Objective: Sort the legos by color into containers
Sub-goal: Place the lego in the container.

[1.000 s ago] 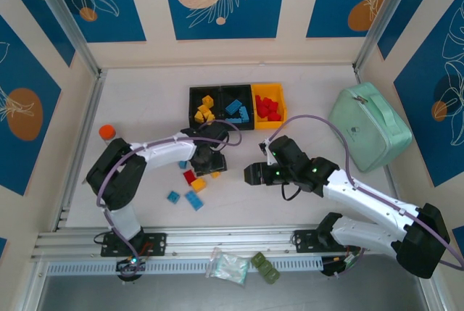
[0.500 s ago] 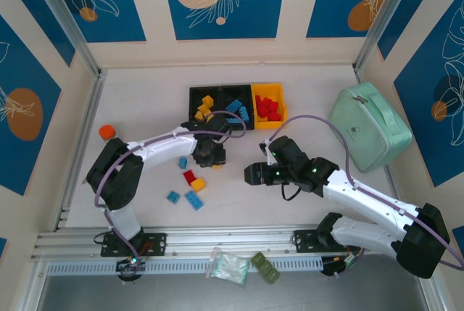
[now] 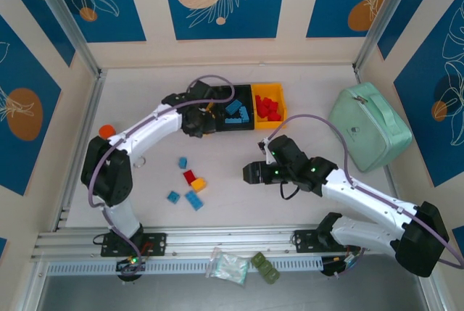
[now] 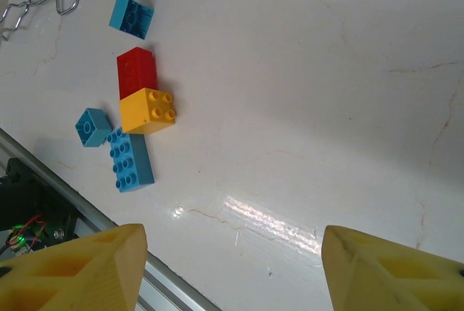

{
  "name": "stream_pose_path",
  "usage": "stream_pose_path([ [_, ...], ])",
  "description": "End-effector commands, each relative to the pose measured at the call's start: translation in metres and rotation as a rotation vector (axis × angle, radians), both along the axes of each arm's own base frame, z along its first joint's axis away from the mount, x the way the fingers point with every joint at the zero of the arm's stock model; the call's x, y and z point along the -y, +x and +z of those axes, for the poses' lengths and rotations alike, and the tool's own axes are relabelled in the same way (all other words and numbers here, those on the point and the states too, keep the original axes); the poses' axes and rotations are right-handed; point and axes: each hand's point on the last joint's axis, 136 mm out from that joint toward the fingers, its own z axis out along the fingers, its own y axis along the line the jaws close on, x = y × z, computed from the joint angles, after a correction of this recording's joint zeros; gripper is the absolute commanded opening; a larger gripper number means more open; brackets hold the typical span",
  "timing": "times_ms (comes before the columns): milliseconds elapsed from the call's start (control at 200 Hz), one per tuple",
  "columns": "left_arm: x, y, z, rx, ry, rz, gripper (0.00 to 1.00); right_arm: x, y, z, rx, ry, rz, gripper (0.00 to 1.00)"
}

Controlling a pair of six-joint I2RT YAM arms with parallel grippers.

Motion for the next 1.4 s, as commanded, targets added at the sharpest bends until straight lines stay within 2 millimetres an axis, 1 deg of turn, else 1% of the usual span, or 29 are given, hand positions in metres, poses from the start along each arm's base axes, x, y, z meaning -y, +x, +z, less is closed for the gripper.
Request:
stream_pose_path([
  [0, -0.011, 0.022, -0.001, 0.003, 0.060, -0.012, 0.23, -0.009, 0.006, 0.012, 0.023, 0.028, 0.002, 0.65],
  [170, -0.012, 0.056, -0.002, 0.014, 0.069, 0.002, 0.23, -0.011, 0.006, 0.011, 0.019, 0.023, 0.003, 0.65],
  [410, 0.000, 0.098, -0.009, 0.047, 0.039, -0.004, 0.23, -0.009, 0.006, 0.009, 0.016, 0.018, -0.005, 0.65],
  [535, 0.007, 0.113, -0.018, 0.056, 0.022, -0.013, 0.24, -0.008, 0.006, 0.008, 0.014, 0.015, -0.007, 0.65],
  [640, 0.009, 0.123, -0.024, 0.058, 0.021, -0.011, 0.25, -0.008, 0.006, 0.009, 0.012, 0.015, -0.009, 0.65],
  [775, 0.011, 0.131, -0.027, 0.066, 0.007, -0.009, 0.26, -0.007, 0.005, 0.008, 0.010, 0.012, -0.012, 0.65],
  [960, 0.011, 0.134, -0.030, 0.061, 0.011, -0.002, 0.30, -0.006, 0.005, 0.009, 0.010, 0.011, -0.014, 0.65],
  [985, 0.011, 0.135, -0.030, 0.062, 0.010, -0.004, 0.32, -0.006, 0.006, 0.009, 0.011, 0.010, -0.014, 0.65],
  [1091, 0.012, 0.134, -0.029, 0.060, 0.004, -0.006, 0.45, -0.006, 0.006, 0.009, 0.011, 0.010, -0.015, 0.65],
  [1131, 0.012, 0.134, -0.026, 0.062, 0.001, -0.005, 0.48, -0.006, 0.006, 0.009, 0.010, 0.009, -0.014, 0.65],
  [1231, 0.012, 0.131, -0.021, 0.065, -0.005, -0.005, 0.52, -0.006, 0.005, 0.008, 0.009, 0.009, -0.015, 0.65],
  [1291, 0.011, 0.129, -0.017, 0.068, -0.009, -0.007, 0.52, -0.007, 0.005, 0.009, 0.011, 0.013, -0.015, 0.65],
  [1396, 0.011, 0.119, -0.002, 0.086, -0.031, -0.013, 0.52, -0.008, 0.006, 0.011, 0.017, 0.016, -0.012, 0.65],
])
